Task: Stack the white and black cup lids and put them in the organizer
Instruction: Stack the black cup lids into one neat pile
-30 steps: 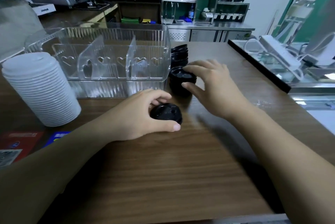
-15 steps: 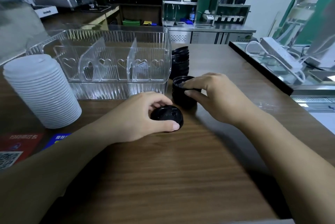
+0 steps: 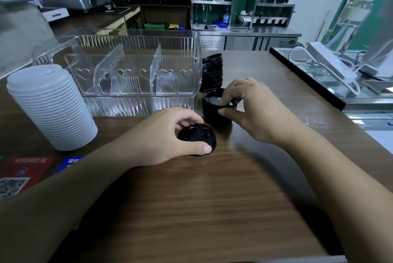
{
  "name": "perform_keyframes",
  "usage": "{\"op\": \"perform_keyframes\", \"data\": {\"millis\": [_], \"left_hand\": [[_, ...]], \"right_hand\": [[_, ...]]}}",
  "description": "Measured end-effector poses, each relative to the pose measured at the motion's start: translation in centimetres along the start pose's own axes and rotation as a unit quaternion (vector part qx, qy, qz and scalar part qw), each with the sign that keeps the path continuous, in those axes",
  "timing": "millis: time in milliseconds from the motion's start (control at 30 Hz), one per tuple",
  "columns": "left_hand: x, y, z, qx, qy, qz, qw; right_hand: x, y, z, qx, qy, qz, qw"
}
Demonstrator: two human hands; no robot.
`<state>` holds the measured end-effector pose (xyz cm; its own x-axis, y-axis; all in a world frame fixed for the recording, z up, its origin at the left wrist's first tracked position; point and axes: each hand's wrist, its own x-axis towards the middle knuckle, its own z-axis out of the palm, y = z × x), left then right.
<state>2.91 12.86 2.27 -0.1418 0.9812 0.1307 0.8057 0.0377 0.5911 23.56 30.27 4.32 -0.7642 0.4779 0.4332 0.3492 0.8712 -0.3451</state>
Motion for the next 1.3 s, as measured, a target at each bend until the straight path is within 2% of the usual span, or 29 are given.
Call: {"op": "perform_keyframes", "data": {"millis": [300,433,500,600,667,800,1000,1067,1100,1167,1200,1233,1300], "left_hand": [[0.0,0.1,-0.2,-0.005,0.001,-0.006,1.000],[0.0,-0.1,-0.2,-0.015,0.006,-0.002,1.000],[-0.1,0.0,-0.3,-0.030,0.042,0.011,0.999],[-0.1,0.5,-0.3,-0.114,0.142,0.062,0.981],[0.0,0.7,-0.4,-0.160,0.181,0.099,0.965],[-0.2,1.0,-0.7,-0.168,0.175,0.125,0.962],[-0.2,0.9,-0.9,-0.158,0.170,0.165,0.958],[-0.2,0.9,-1.1,-0.145,0.176,0.162,0.960],[-0.3,1.0,-1.2,-0.136,0.178,0.159,0.962],[-0.4,1.0,-1.6,-0.118,0.176,0.144,0.967],[-0.5,1.0,-1.8,-0.106,0.171,0.134,0.970],[-0.5,0.9,-2.1,-0.088,0.162,0.123,0.975],[-0.6,0.8,-2.6,-0.051,0.136,0.099,0.984]], "right_hand": [[-0.2,-0.2,-0.5,0.070,0.000,-0.005,0.998],[-0.1,-0.1,-1.4,0.100,0.049,0.008,0.994],[-0.1,-0.3,-1.9,0.156,0.067,0.033,0.985],[0.0,-1.1,-2.6,0.282,0.098,0.069,0.952],[0.0,-1.7,-2.6,0.377,0.083,0.092,0.918],[-0.1,-2.3,-1.9,0.505,-0.016,0.122,0.855],[-0.4,-2.9,-1.5,0.554,-0.083,0.132,0.818],[-0.4,-3.0,-1.7,0.532,-0.077,0.138,0.832],[-0.5,-3.1,-1.8,0.488,-0.057,0.132,0.861],[-0.7,-3.2,-2.2,0.329,0.010,0.087,0.940],[-0.8,-3.3,-2.6,0.258,0.030,0.058,0.964],[-0.8,-3.3,-2.9,0.211,0.033,0.032,0.976],[-1.0,-3.1,-3.5,0.187,0.007,0.001,0.982]]}}
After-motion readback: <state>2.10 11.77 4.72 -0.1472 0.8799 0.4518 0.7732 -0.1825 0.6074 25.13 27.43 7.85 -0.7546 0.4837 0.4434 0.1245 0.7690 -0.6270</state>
